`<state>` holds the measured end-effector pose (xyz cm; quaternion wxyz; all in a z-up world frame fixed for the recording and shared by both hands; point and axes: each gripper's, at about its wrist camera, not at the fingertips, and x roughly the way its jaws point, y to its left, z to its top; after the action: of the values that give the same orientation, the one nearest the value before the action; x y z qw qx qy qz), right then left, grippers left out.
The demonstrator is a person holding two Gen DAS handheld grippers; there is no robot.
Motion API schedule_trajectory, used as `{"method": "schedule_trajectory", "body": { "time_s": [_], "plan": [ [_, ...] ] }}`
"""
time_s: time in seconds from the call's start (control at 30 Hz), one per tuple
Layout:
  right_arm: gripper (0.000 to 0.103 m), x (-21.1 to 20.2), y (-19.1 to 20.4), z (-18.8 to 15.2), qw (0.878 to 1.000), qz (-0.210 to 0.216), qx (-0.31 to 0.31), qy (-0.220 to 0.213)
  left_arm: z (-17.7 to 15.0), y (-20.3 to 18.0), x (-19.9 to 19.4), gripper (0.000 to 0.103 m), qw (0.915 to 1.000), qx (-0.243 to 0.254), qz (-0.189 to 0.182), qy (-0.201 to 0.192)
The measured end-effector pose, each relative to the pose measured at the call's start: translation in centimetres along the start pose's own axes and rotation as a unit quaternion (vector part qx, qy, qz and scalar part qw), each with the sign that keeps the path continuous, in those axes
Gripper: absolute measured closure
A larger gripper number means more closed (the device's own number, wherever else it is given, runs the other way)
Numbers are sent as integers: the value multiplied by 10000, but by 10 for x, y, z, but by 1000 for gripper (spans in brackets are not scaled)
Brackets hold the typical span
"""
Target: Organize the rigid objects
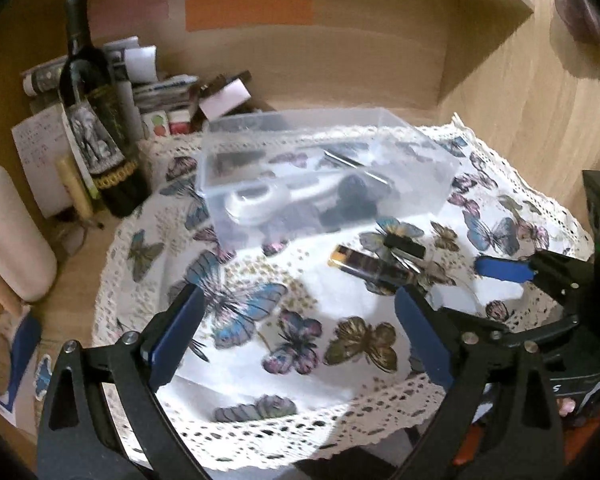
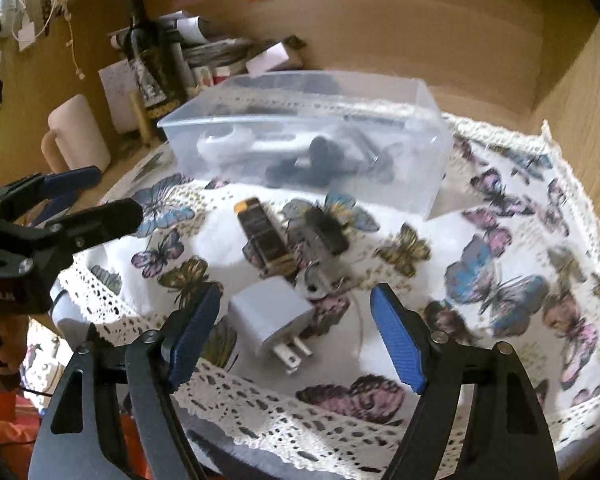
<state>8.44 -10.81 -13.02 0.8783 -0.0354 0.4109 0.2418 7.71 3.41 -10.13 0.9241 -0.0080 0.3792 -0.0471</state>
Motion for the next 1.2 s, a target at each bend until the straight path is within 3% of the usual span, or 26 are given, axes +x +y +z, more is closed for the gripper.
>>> {"method": "schedule_trajectory", "body": {
  "time_s": [0.13, 0.2, 0.43, 0.8, 1.0, 1.03, 1.07, 1.2],
  "plan": [
    [45, 10, -3, -3, 9997, 169, 118, 164, -6, -6, 10, 6, 9997, -57, -117, 192],
    [61, 14, -3, -3, 9995, 218, 105, 217, -8, -7, 18, 6, 9993, -106, -165, 326],
    [61, 0, -11, -3, 9999, 119, 33, -10, -6, -17, 39, 6, 9974, 38, -308, 644],
    [61, -27, -64, -1, 9968, -365, 653, -292, 14, -53, 99, 5, 9820, 1128, -613, 1385],
    [61, -23, -71, 2, 9964, -360, 716, -275, 26, -47, 111, 3, 9840, 991, -632, 1336],
    [61, -22, -71, 3, 9965, -358, 705, -270, 26, -47, 111, 8, 9849, 963, -646, 1283],
    [61, -21, -71, 4, 9966, -355, 698, -268, 25, -47, 110, 21, 9856, 969, -654, 1224],
    [61, -18, -71, 10, 9969, -332, 662, -279, 25, -49, 102, 21, 9873, 1045, -642, 1007]
  ]
}}
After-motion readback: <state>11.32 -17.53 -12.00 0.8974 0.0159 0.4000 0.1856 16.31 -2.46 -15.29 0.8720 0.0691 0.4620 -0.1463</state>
